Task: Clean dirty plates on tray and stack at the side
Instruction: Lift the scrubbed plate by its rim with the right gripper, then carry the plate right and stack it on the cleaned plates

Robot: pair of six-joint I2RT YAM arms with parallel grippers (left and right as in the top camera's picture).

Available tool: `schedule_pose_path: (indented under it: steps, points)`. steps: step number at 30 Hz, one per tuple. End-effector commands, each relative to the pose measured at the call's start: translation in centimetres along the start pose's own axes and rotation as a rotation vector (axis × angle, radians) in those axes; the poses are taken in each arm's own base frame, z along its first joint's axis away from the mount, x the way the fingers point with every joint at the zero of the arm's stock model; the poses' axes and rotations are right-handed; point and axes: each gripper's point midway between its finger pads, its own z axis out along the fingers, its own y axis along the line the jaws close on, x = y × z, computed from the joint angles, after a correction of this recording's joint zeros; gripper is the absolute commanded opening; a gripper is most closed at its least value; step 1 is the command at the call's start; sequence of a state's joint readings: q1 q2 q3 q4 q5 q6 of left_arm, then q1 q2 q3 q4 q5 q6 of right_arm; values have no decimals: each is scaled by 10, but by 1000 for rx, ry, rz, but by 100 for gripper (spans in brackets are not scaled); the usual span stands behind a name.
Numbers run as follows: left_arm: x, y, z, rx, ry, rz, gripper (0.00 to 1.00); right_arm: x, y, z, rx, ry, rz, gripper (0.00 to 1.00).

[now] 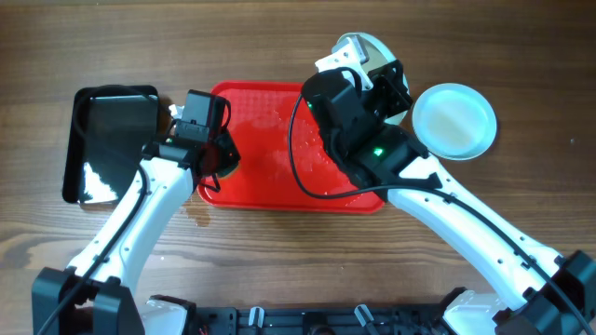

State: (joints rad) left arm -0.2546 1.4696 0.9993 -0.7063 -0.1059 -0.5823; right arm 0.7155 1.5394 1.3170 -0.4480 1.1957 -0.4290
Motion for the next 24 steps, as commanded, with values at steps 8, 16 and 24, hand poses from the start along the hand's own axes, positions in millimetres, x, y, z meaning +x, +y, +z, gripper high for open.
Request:
schedule_pose_path:
  steps: [8,16,24]
  points:
    - [-1,-3,7,14,0,-6,4,0,-11,-3,76,22,13,4]
    - [-2,-3,7,16,-2,-7,4,-1,-7,-3,52,11,25,4]
    - [-2,-4,7,18,-5,-7,4,2,65,-11,-341,-12,185,4]
